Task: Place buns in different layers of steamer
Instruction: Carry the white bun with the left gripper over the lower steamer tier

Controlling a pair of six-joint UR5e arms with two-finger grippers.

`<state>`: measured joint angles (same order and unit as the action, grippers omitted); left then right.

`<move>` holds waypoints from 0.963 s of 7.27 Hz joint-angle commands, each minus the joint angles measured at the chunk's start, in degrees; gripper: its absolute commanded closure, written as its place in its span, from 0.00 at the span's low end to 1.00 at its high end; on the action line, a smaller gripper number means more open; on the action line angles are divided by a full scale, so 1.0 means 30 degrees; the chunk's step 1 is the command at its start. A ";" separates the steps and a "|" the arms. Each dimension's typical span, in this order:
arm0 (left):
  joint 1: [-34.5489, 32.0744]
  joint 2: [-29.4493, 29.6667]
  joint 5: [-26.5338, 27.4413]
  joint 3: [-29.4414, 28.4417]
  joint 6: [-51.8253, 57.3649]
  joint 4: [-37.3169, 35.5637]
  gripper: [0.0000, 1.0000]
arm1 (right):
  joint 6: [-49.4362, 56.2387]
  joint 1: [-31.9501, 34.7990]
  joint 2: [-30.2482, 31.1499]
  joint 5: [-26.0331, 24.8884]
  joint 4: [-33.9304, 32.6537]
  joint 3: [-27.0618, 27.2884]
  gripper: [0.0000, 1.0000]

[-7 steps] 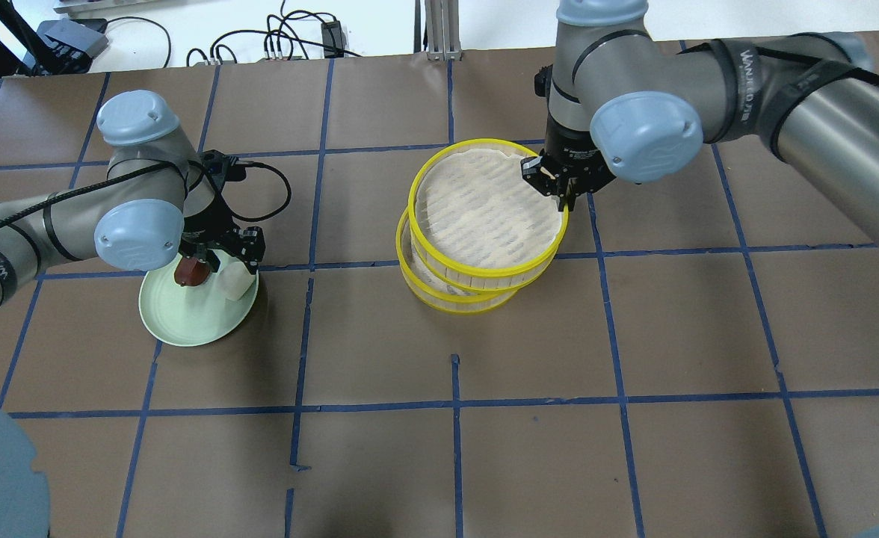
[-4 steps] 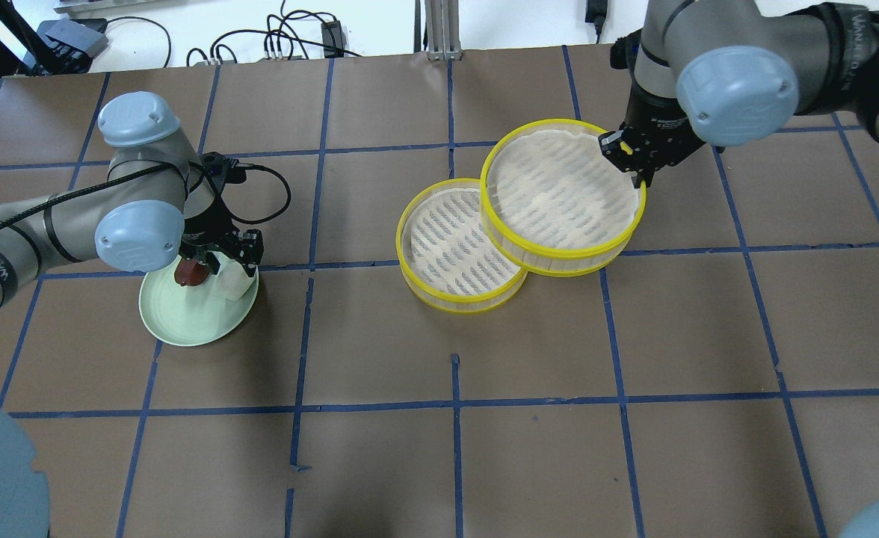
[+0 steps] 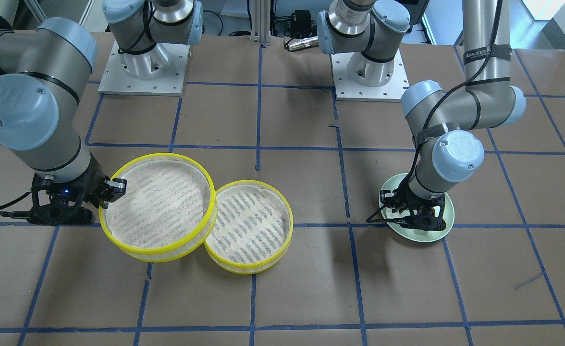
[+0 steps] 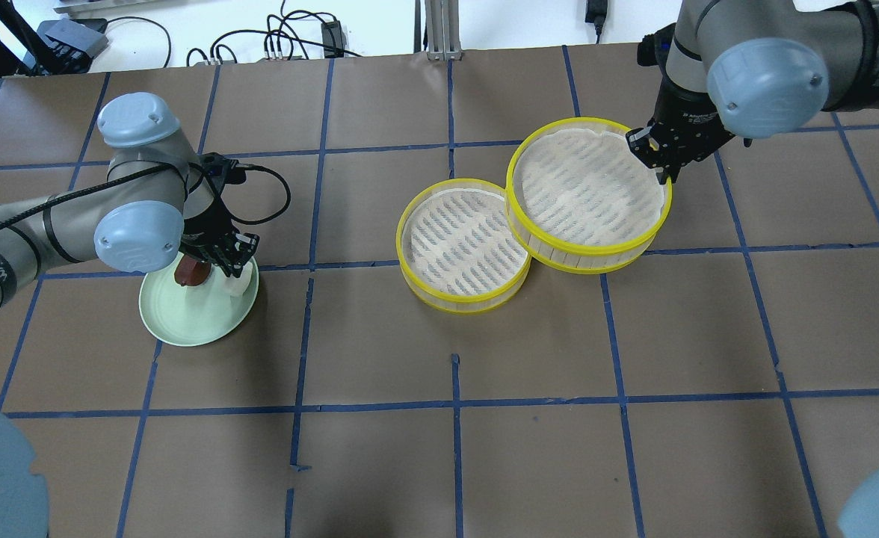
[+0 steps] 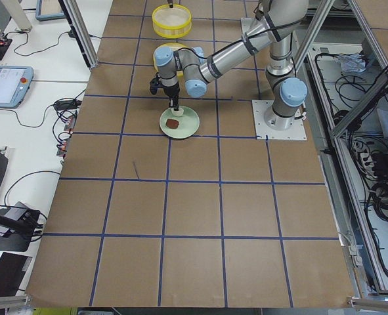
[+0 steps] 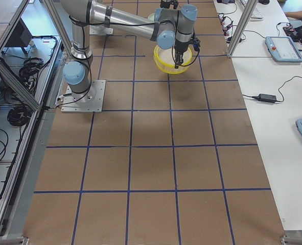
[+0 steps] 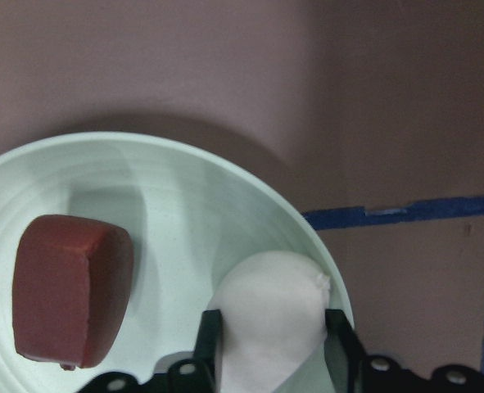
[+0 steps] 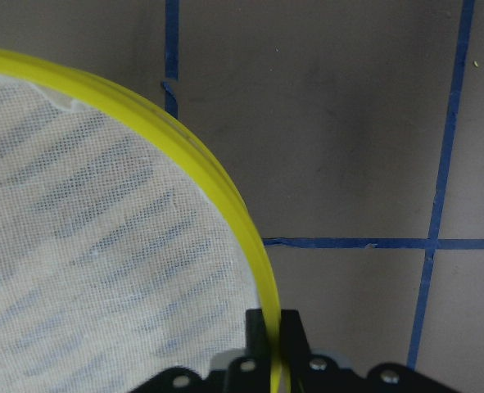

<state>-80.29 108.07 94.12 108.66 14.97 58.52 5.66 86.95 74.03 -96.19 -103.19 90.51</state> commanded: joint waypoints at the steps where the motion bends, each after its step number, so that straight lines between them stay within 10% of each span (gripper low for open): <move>1: -0.0129 -0.2407 -0.0025 -0.0185 -0.0184 0.0731 0.90 | -0.0127 -0.0010 0.0020 0.0013 0.0060 0.0034 0.92; 4: -0.2870 -0.3447 -0.2246 -0.2053 -0.5315 0.2816 0.90 | -0.0275 -0.0010 0.0079 0.0013 0.0089 0.0063 0.92; 7: -0.7327 -0.1933 -0.3064 -0.2441 -1.1095 -0.0153 0.90 | -0.0392 0.0019 0.0108 0.0101 0.0090 0.0122 0.92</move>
<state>-97.61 99.69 86.80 101.72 -11.40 62.90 4.57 87.00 74.34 -95.94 -102.92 90.85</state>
